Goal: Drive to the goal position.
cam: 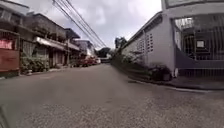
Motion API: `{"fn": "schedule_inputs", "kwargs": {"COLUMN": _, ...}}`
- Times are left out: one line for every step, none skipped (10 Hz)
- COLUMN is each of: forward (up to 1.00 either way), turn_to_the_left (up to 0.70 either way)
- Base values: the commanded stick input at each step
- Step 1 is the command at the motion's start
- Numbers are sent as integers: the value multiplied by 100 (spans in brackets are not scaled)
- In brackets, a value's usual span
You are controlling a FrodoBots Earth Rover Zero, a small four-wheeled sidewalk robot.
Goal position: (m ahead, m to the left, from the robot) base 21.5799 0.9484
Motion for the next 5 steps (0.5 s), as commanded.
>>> {"fn": "schedule_inputs", "kwargs": {"forward": 70, "turn_to_the_left": 0}}
{"fn": "schedule_inputs", "kwargs": {"forward": 70, "turn_to_the_left": 0}}
{"fn": "schedule_inputs", "kwargs": {"forward": 70, "turn_to_the_left": 0}}
{"fn": "schedule_inputs", "kwargs": {"forward": 70, "turn_to_the_left": 0}}
{"fn": "schedule_inputs", "kwargs": {"forward": 70, "turn_to_the_left": 0}}
